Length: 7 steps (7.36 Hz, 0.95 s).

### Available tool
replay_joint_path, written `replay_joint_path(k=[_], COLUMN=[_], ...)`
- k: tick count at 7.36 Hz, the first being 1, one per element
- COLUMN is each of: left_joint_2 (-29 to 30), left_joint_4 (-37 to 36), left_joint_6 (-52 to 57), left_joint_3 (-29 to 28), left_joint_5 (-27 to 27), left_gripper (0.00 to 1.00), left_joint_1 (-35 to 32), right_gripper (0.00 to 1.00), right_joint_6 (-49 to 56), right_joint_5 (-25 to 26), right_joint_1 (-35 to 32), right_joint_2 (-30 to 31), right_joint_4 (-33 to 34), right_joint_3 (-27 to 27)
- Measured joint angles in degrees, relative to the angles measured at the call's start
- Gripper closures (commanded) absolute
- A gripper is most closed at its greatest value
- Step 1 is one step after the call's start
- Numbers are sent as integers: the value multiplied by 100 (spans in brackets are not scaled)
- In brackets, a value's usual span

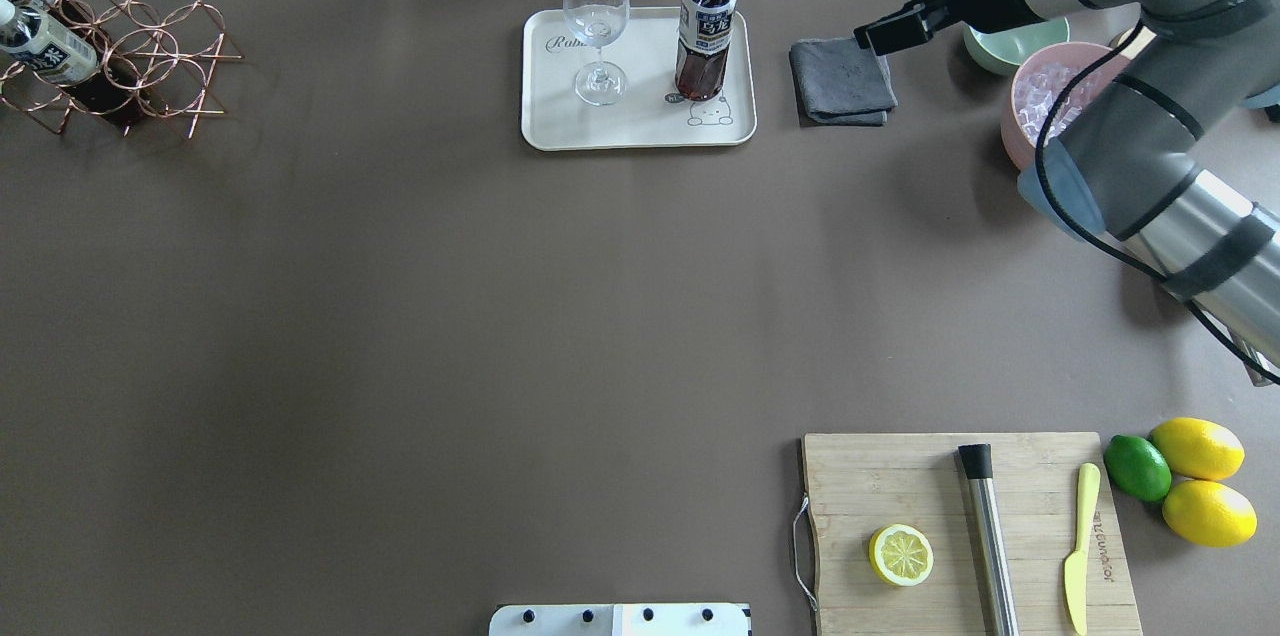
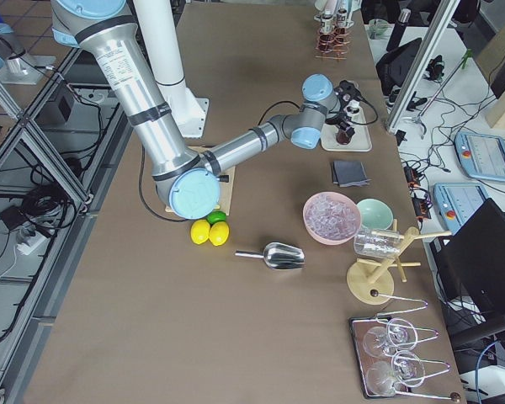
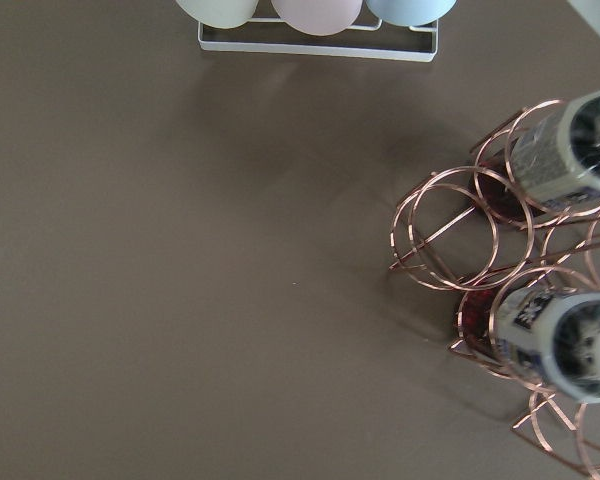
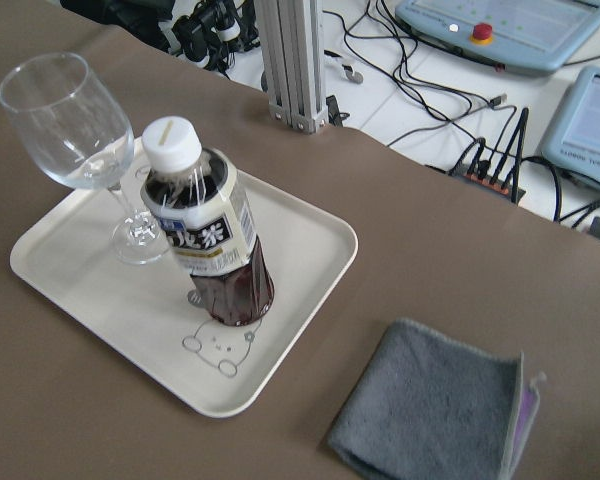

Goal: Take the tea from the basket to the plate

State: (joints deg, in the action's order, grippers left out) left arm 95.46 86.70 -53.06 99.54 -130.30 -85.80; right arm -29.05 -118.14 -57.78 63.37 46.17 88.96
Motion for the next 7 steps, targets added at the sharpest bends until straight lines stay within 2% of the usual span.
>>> replay_joint_path(k=[2,3,5,7], left_joint_2=[-666,-841,-1060,-1204], left_joint_4=[848,1015,1107,1111], left_joint_6=[1464,2113,3134,4181], left_joint_3=[-18,-8,86,154], left_joint_5=[0,-4,-73,-250], left_gripper=[2,2,2,2], left_joint_1=[21,30,35,35], right_gripper=[0,0,0,0], right_joint_6=[-203,-216,441,965], right_joint_5=[-628,-1009,-1601,-1711], right_joint_1=[-56,-216,-839,-1482], right_joint_2=[1006,1351,2012,2713], right_joint_4=[1474,2062,3232,3972], right_joint_3=[1342,1660,1796,1710])
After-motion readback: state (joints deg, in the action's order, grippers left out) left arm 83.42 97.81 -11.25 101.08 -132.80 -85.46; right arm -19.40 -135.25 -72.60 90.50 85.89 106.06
